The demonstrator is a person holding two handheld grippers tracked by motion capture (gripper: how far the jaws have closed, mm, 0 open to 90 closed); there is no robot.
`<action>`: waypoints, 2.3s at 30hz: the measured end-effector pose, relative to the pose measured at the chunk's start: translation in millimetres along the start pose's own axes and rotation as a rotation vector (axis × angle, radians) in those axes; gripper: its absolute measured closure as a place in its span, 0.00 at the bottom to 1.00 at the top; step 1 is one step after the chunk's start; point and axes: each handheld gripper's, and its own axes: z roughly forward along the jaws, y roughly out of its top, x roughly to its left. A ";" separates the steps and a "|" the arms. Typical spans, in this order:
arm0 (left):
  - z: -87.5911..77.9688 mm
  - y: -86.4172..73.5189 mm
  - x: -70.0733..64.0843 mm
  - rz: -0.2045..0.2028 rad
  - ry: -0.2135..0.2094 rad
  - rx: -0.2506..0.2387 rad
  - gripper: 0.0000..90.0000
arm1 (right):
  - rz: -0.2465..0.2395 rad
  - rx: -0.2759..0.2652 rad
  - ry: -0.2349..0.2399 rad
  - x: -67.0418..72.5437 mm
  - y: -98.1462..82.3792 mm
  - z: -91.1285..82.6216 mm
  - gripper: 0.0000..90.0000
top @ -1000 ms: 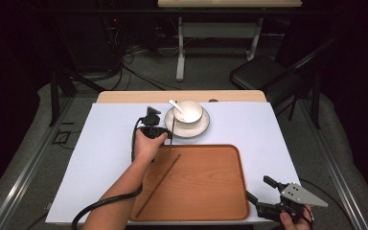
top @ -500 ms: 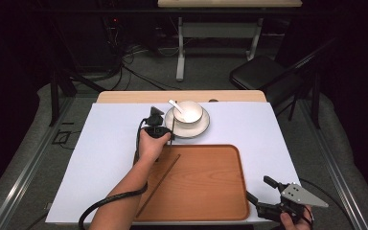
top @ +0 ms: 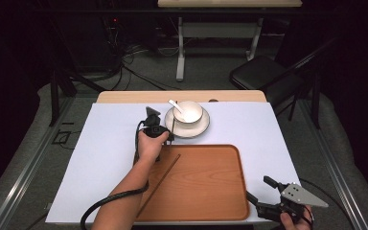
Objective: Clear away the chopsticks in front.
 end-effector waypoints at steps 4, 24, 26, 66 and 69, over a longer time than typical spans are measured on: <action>-1.3 -0.2 0.9 0.004 -0.003 0.001 0.95 | 0.001 0.001 0.000 0.0 0.0 0.3 0.16; -29.8 -9.8 18.6 0.009 -0.046 -0.040 0.95 | 0.003 0.003 -0.001 -0.3 0.0 0.6 0.16; -35.5 -12.1 22.5 0.012 -0.050 -0.042 0.95 | 0.004 0.002 -0.001 -0.3 0.0 0.5 0.16; -103.5 -142.7 72.9 0.050 -0.085 -0.028 0.95 | 0.006 0.000 -0.004 0.3 0.5 1.6 0.16; -104.5 -151.6 74.6 0.055 -0.080 -0.024 0.95 | 0.005 0.001 -0.005 0.4 0.5 1.4 0.16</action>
